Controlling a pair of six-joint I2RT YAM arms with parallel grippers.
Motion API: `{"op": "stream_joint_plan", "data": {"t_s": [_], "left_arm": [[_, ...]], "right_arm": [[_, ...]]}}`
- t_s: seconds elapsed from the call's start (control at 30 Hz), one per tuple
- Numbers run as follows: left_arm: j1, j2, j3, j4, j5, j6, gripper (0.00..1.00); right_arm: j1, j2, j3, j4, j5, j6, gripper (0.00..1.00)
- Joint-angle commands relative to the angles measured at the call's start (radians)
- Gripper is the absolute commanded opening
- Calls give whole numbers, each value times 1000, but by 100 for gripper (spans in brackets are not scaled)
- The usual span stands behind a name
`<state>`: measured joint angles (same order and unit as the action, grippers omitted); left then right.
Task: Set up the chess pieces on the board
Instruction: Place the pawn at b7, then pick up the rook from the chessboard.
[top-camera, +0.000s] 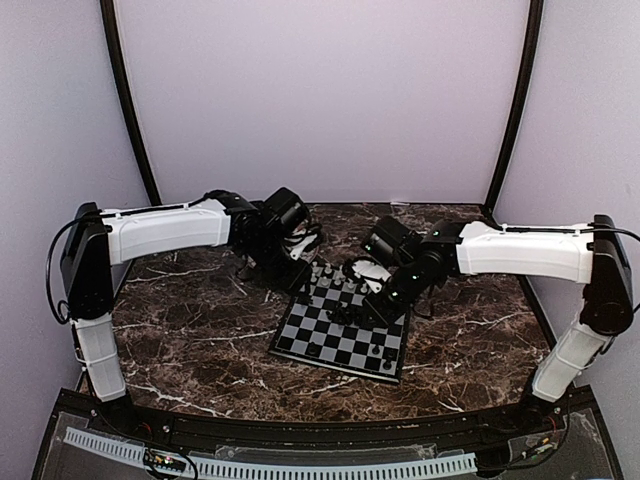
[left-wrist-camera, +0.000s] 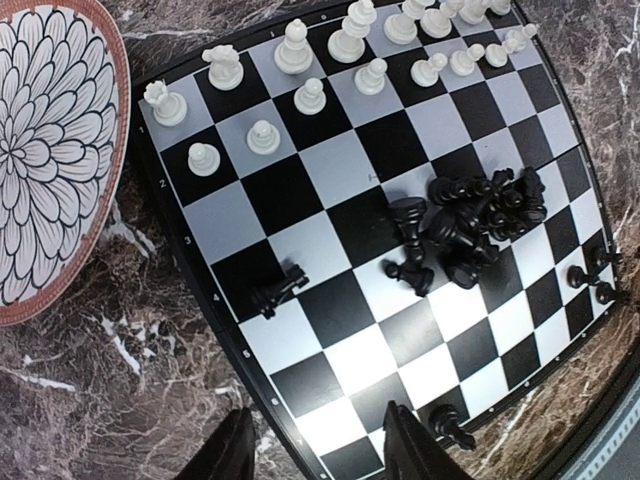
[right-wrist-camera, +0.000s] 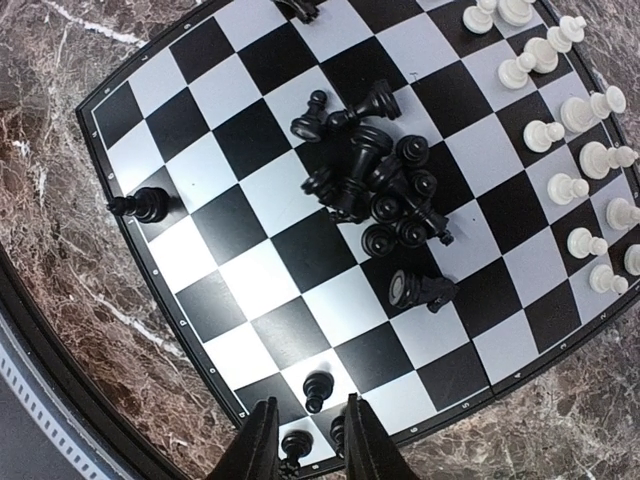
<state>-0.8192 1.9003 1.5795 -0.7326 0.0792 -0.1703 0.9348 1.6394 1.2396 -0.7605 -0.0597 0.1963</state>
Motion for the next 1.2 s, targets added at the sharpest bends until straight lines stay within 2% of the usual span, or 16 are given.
{"op": "stream_joint_plan", "data": {"t_s": [0.0,0.2,0.37,0.77,1.17], "left_arm": [[13,38,14,-42,-46,114,46],[22,38,-57,67,7,389,45],[76,85,-27,101,66,494,45],[98,144,4,167,186,637,43],[103,194,20,171,233,678,36]], "right_arm": [[-19,-23,15,-17,-3,9,25],[-31,-51,29,-68,-23,31,25],[-36,-97,-2,-109,-13,12,25],[-48,-125,-32,-144,-18,2,25],[-53,-130,-49,-148,-27,4,25]]}}
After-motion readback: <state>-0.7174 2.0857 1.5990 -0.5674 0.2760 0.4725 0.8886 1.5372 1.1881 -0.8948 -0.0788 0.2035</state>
